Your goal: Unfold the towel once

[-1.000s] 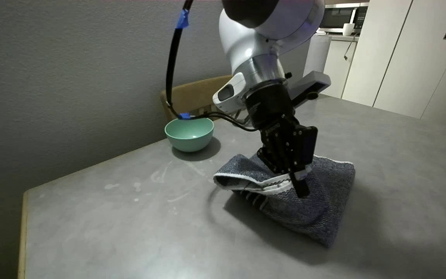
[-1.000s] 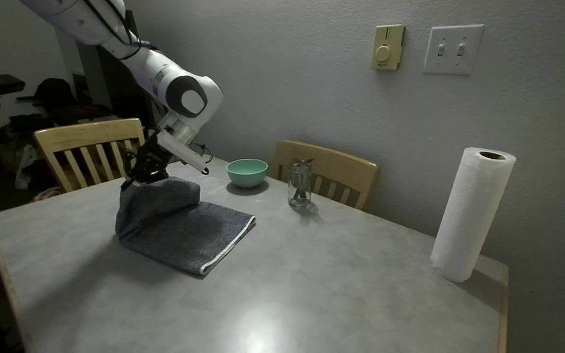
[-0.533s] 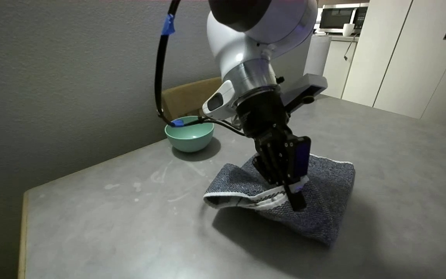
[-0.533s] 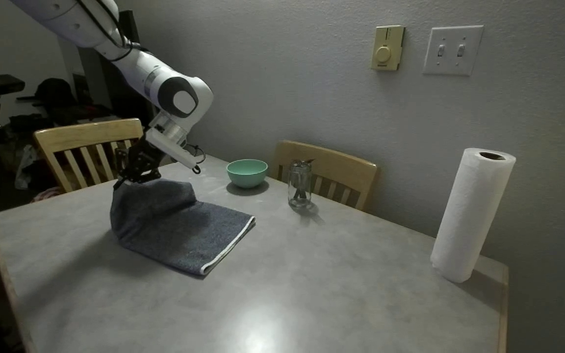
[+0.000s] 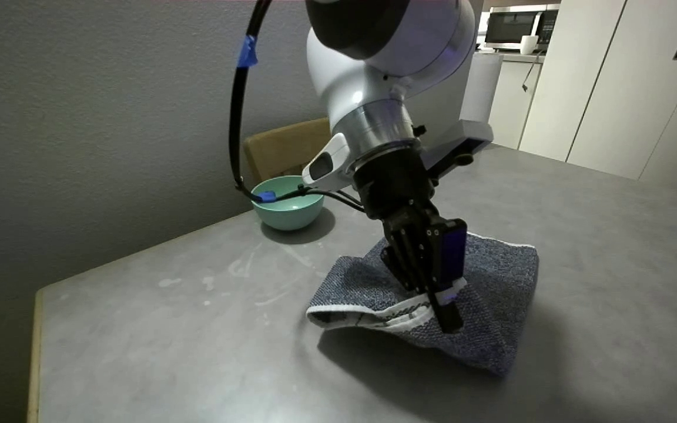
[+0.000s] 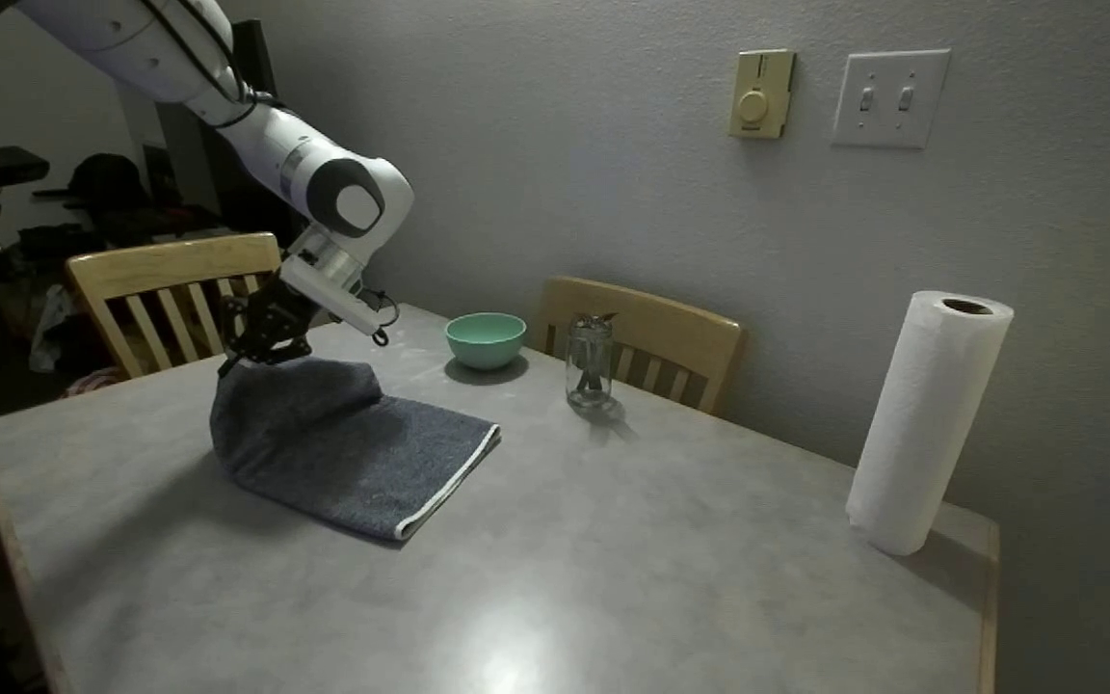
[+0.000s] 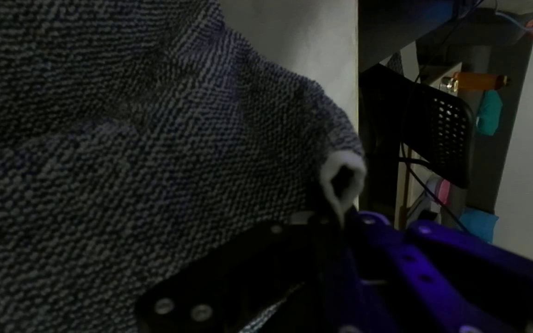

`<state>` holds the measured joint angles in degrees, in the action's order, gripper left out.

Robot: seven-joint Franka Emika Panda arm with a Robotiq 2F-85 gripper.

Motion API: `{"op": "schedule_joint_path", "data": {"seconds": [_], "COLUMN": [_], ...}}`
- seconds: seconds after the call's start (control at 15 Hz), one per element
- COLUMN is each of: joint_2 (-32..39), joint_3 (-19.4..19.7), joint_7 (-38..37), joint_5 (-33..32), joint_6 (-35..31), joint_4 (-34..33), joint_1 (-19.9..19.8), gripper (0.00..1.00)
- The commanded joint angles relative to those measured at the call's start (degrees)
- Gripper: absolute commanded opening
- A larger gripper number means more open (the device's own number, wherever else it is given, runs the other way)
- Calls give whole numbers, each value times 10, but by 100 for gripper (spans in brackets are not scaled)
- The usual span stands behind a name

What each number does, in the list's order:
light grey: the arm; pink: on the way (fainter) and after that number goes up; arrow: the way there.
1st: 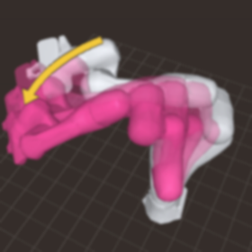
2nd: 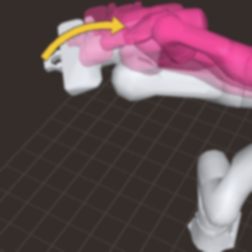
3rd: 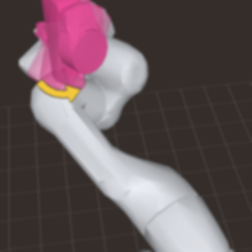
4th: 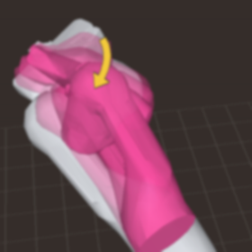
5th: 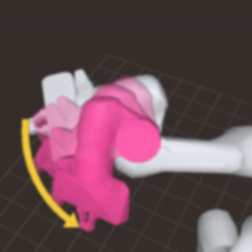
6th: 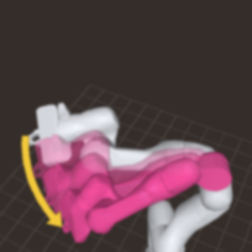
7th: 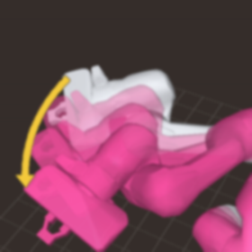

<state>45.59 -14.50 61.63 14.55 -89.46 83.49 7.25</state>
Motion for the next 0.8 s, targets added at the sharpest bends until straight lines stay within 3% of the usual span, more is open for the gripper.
{"op": "schedule_joint_path", "data": {"seconds": [0.0, 0.4, 0.53, 0.73], "joint_2": [2, 2, -11, 3], "joint_3": [-5, -5, -6, -13], "joint_7": [-3, -3, 3, 2], "joint_5": [-3, -3, 18, 48], "joint_6": [1, 1, -36, -81], "joint_4": [-3, -4, 35, 30], "joint_1": [-3, -3, -15, -17], "gripper": [4, 4, 1, 1]}}
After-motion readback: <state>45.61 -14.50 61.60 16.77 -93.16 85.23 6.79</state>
